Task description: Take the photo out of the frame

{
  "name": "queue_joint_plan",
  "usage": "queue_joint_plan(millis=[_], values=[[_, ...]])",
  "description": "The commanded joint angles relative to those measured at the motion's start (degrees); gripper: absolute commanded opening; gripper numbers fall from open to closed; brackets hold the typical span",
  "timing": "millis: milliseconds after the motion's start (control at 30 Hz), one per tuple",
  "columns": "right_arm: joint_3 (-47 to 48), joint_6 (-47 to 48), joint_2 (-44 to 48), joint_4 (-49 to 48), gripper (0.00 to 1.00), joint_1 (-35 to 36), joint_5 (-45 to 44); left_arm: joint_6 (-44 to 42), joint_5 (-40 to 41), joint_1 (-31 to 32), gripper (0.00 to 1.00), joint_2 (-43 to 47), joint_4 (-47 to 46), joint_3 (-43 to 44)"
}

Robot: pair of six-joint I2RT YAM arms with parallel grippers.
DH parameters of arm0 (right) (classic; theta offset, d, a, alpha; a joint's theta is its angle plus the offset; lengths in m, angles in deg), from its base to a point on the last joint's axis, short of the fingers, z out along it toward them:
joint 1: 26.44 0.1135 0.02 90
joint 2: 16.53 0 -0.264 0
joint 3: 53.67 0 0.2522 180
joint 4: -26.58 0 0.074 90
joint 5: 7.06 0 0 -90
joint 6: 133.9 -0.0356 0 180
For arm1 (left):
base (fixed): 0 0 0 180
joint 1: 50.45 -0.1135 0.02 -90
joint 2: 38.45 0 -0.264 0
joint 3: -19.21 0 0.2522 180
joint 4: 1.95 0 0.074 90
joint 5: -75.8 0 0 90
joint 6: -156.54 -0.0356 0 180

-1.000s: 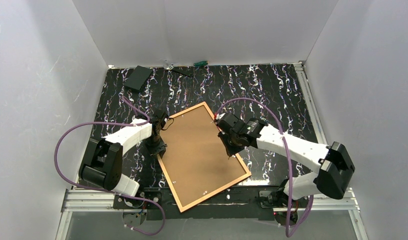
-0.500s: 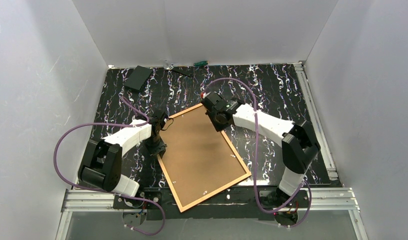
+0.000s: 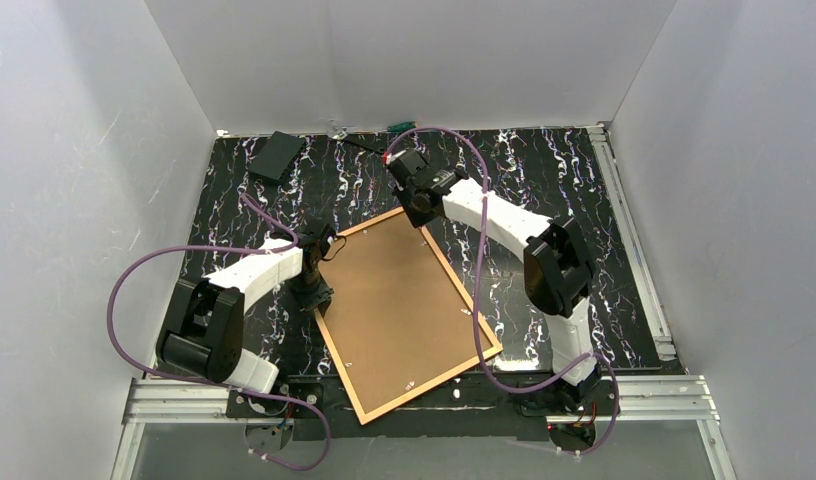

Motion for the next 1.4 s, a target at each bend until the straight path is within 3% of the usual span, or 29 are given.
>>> queue_joint_plan(millis=[0,267,500,633,733,933,1100,1133,1267,1367], values=[[4.83,1.67,-2.87,-0.5,0.01,-1.36,2.61,3.03,-2.47,0.24,0.0,-3.59,-0.14,-3.76],[1.74,-1.11,-2.43,7.06,0.01,-1.16,3.73,4.26,-2.38,0.21,0.0,-3.45,-0.38,-3.83],[-15.1,-8.06,8.97,9.13,0.01,2.93,5.08,4.85,-2.38,0.21,0.0,-3.82,-0.7,-3.51],[-19.53,-10.16,13.42,9.39,0.01,4.75,6.49,5.01,-2.7,0.21,0.0,-4.17,-0.85,-3.54],[-18.19,-8.86,13.35,8.18,0.01,4.38,5.54,5.12,-2.84,0.21,0.0,-4.38,-1.03,-3.75],[-6.39,-5.76,7.73,10.37,0.01,2.42,3.96,5.15,-3.57,0.22,0.0,-4.46,-0.73,-3.47],[-11.1,-6.58,10.73,9.88,0.01,2.08,8.23,2.5,-6.86,-0.04,0.0,-3.82,-1.0,-2.35],[-13.48,-7.24,12.25,9.39,0.01,2.07,9.56,2.16,-7.81,-0.12,0.04,-3.72,-0.95,-1.88],[-25.07,-13.2,18.82,4.37,0.5,2.07,14.97,0.71,-12.65,-0.23,0.41,-2.36,-0.74,-0.6],[-33.56,-21.18,22.07,-3.21,0.66,2.96,17.14,-0.54,-14.73,-0.18,0.66,-0.6,0.35,0.12]])
